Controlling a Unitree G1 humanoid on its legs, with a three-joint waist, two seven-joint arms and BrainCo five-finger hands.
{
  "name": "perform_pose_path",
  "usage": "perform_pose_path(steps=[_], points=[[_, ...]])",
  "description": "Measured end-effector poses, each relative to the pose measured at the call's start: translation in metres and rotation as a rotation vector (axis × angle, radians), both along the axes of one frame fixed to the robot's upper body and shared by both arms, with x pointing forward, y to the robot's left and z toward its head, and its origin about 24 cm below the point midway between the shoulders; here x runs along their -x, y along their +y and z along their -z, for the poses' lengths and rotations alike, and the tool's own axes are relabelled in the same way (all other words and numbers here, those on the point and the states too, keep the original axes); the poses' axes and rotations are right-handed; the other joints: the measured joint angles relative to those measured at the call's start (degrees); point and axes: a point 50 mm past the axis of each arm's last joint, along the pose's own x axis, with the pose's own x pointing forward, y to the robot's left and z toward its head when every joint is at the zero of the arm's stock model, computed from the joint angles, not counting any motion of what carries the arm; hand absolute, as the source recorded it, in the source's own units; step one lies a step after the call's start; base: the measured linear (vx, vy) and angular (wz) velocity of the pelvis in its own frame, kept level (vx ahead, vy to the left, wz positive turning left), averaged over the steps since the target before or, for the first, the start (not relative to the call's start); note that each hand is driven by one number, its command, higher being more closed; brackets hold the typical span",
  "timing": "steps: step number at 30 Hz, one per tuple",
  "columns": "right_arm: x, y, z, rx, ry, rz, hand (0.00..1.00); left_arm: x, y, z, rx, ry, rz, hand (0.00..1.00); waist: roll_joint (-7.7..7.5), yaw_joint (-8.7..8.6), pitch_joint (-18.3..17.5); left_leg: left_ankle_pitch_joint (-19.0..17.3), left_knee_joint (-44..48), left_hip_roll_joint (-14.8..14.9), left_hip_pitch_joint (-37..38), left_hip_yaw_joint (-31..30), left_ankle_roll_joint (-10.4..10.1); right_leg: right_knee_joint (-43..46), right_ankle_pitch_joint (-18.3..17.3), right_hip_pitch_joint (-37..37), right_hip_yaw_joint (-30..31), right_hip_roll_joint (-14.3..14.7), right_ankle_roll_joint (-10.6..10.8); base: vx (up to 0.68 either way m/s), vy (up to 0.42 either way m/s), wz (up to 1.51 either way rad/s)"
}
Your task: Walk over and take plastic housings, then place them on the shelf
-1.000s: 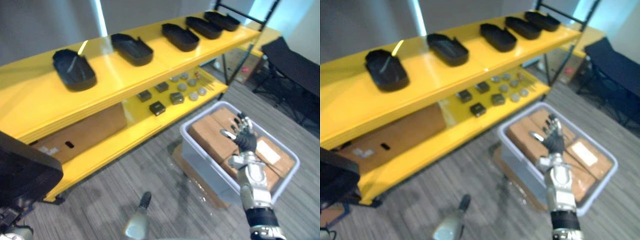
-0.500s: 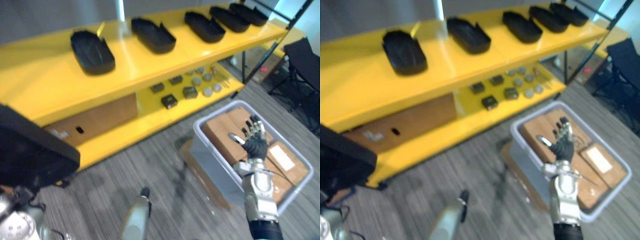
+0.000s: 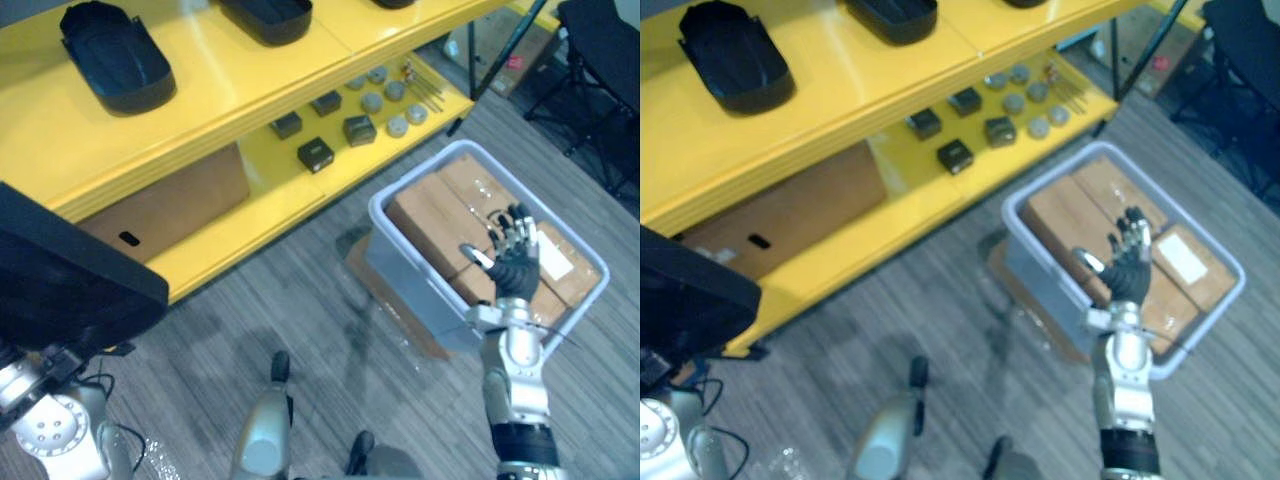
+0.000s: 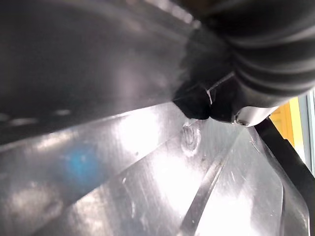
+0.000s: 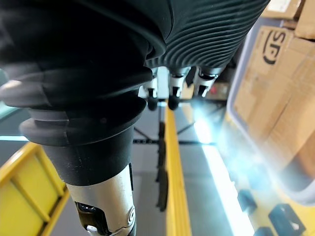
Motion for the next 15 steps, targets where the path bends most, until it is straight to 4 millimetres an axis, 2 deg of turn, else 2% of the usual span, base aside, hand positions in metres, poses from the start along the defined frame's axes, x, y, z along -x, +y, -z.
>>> perform_pose_path(steps=[4, 9, 11, 15], points=[[-0.0009, 0.0016, -0.0012, 0.036, 0.003, 0.012, 0.00, -0.0010, -0.0016, 0.0007, 0.005, 0.000, 0.006, 1.00, 0.89, -0.20, 0.4, 1.8, -3.8, 0.4, 2.2, 0.0, -0.3, 0.0, 0.7, 0.3, 0.1, 0.5, -0.9, -0.01, -0.013, -0.01], [-0.0007, 0.0032, -0.0028, 0.054, -0.011, 0.009, 0.00, -0.0012, -0.0019, 0.0007, 0.005, 0.000, 0.008, 1.00, 0.96, -0.37, 0.4, 2.9, -5.5, 0.8, 3.2, -0.1, -0.7, 0.2, 0.7, 0.2, -0.1, 0.9, -0.9, 0.00, -0.019, -0.01], [-0.0003, 0.0031, -0.0050, 0.057, -0.031, 0.010, 0.00, -0.0015, -0.0021, 0.0006, 0.004, 0.001, 0.009, 1.00, 1.19, -1.00, 0.5, 3.7, -6.5, 0.8, 3.2, -0.4, -0.6, 0.2, 0.6, 0.0, -0.2, 1.1, -0.9, -0.01, -0.023, 0.05], [-0.0013, 0.0043, -0.0071, 0.066, -0.042, -0.004, 0.00, -0.0039, -0.0046, 0.0008, 0.005, -0.001, 0.025, 1.00, 1.84, -1.15, 0.9, 3.8, -6.6, 0.8, 3.2, -0.3, -0.7, 0.2, 0.4, 0.0, -0.3, 1.0, -1.1, 0.00, 0.000, 0.00]])
